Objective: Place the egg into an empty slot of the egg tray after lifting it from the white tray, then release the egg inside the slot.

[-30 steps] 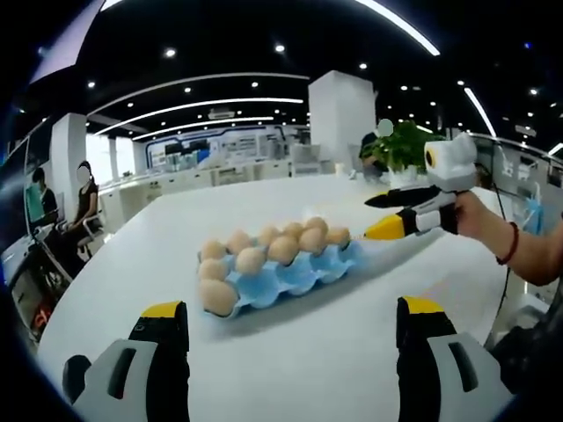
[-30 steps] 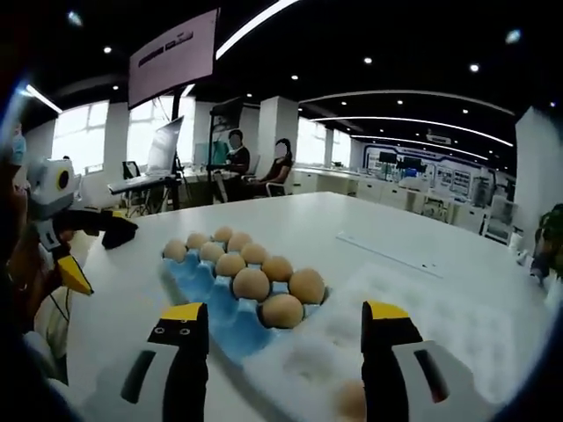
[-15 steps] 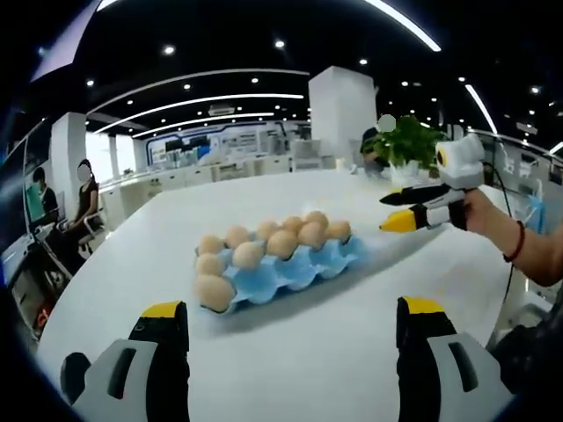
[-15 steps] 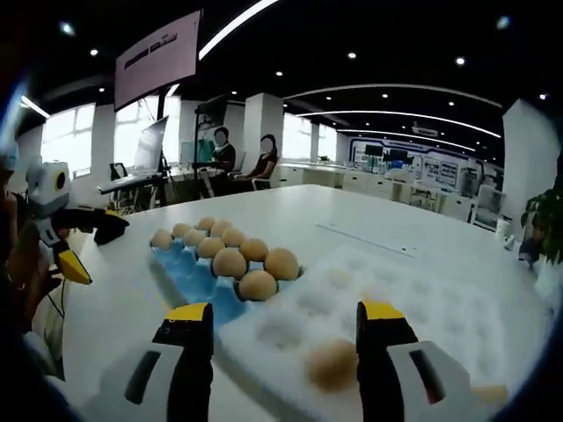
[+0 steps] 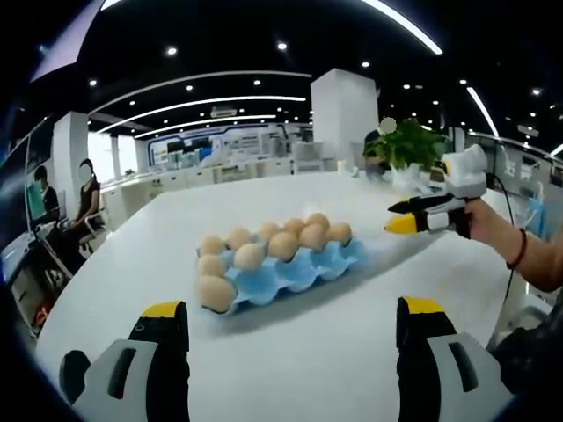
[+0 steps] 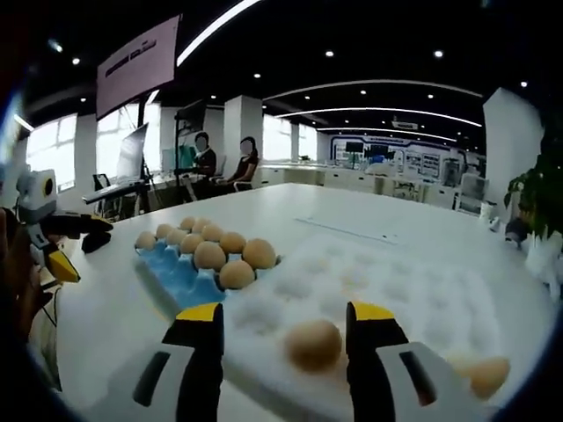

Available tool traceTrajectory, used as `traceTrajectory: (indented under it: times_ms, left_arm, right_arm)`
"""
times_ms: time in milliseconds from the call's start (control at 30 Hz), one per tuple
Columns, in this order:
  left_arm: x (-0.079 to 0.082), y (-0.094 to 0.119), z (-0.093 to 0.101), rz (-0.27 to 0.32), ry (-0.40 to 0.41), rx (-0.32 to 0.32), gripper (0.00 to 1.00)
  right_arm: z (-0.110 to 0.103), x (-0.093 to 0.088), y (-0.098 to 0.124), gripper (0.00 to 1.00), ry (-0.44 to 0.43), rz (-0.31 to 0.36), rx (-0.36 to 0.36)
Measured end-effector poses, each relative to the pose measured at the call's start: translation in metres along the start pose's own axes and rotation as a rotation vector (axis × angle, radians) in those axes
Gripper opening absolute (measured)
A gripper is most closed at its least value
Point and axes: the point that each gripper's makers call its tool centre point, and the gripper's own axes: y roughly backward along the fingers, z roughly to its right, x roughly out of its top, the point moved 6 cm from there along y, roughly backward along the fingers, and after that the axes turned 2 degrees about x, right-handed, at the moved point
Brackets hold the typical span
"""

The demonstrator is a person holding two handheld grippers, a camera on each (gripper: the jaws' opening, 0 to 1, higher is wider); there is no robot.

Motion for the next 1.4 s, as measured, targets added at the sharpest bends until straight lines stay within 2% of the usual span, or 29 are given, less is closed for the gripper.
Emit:
traceTrajectory:
  times_ms: [267, 367, 533, 767, 933, 1033, 1100, 1200, 1400]
  left_arm:
    - [0.005, 0.001, 0.004, 0.037, -0.006, -0.020, 1.00]
    - [0.006, 0.001, 0.004, 0.037, -0.009, -0.021, 1.00]
    - [0.008, 0.000, 0.004, 0.038, -0.013, -0.024, 1.00]
    - [0.010, -0.001, 0.005, 0.041, -0.017, -0.030, 1.00]
    - [0.010, -0.002, 0.005, 0.037, -0.016, -0.031, 1.00]
    - [0.010, -0.003, 0.006, 0.033, -0.022, -0.031, 1.00]
    - [0.010, -0.003, 0.006, 0.035, -0.022, -0.034, 1.00]
    - [0.011, -0.003, 0.007, 0.038, -0.025, -0.038, 1.00]
    - [0.007, 0.000, 0.005, 0.026, -0.026, -0.032, 1.00]
  right_arm:
    - [-0.001, -0.005, 0.003, 0.46, 0.035, -0.042, -0.022]
    - [0.003, -0.007, 0.004, 0.42, 0.109, -0.081, -0.059]
    - [0.004, -0.009, 0.005, 0.38, 0.195, -0.134, -0.066]
    - [0.010, -0.005, 0.004, 0.35, 0.179, -0.199, -0.004]
    - [0.013, -0.004, 0.002, 0.32, 0.176, -0.223, 0.001]
    - [0.011, -0.004, 0.002, 0.30, 0.147, -0.257, 0.010]
    - [0.014, -0.003, 0.000, 0.30, 0.124, -0.312, 0.034]
    - [0.016, 0.000, -0.002, 0.30, 0.118, -0.356, 0.053]
    - [0.021, -0.001, -0.007, 0.28, 0.073, -0.372, 0.072]
